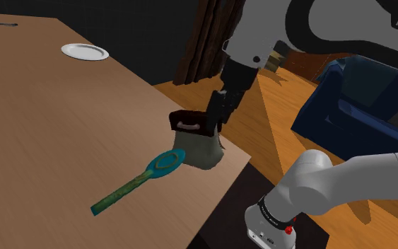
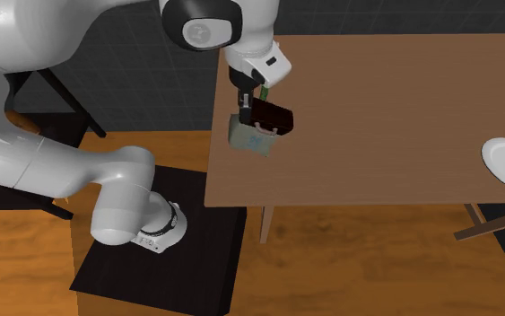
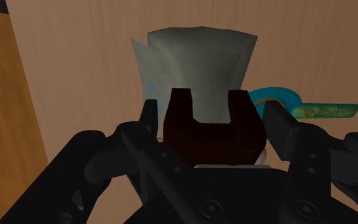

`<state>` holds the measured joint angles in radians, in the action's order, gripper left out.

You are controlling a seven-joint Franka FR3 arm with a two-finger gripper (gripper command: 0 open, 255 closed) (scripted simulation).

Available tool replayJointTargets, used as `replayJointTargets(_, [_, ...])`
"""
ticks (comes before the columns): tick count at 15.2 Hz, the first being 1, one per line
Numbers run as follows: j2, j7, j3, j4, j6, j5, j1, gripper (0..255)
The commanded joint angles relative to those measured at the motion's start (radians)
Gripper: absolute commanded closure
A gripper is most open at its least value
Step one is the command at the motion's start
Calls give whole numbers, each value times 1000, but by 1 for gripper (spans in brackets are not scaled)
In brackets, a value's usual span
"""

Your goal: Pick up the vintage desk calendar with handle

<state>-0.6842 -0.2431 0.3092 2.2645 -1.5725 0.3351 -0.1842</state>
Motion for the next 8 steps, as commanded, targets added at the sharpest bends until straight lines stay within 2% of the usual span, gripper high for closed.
replayJointTargets(1, [10, -6, -3, -34, 22, -4, 2, 255])
replayJointTargets(8, [29, -18, -12, -116, 85, -13, 6, 255])
